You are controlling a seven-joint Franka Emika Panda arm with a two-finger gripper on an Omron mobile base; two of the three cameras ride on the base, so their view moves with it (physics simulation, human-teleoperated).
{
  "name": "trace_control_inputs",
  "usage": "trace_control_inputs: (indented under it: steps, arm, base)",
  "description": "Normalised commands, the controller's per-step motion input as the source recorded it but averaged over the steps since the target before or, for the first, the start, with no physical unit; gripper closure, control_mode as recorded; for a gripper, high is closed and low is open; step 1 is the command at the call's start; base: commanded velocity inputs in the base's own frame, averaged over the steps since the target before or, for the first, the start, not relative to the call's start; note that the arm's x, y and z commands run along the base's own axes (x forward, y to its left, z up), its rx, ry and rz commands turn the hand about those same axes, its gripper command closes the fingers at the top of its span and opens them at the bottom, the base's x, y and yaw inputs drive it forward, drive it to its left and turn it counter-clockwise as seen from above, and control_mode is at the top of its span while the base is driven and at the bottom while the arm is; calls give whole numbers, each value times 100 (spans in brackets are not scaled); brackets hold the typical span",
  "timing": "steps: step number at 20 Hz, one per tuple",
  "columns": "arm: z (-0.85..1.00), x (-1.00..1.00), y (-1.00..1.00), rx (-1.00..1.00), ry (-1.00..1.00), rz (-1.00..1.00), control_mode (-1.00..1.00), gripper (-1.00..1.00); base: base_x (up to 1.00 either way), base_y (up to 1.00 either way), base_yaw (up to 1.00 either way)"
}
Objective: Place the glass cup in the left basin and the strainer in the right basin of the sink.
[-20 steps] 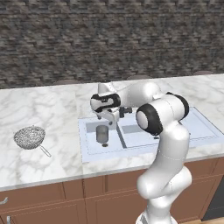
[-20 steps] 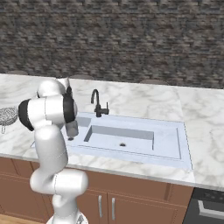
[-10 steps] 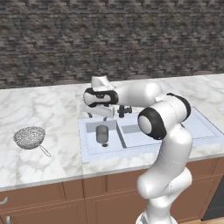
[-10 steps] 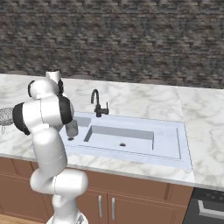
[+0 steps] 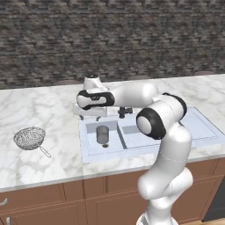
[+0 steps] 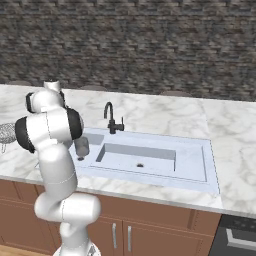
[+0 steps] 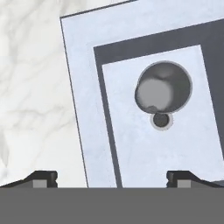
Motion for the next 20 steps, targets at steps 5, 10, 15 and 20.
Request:
trace_control_inputs:
  steps: [5, 10, 15, 20]
  arm:
    - [-8, -4, 74, 1, -3, 27, -100, -100]
    - [-3, -3, 85, -1, 4, 28, -100, -100]
    - [8, -10, 78, -3, 11, 32, -100, -100]
    - [14, -16, 74, -3, 4, 28, -100, -100]
  base:
    - [0, 0, 0]
    - [0, 0, 0]
    - [0, 0, 0]
    - [0, 0, 0]
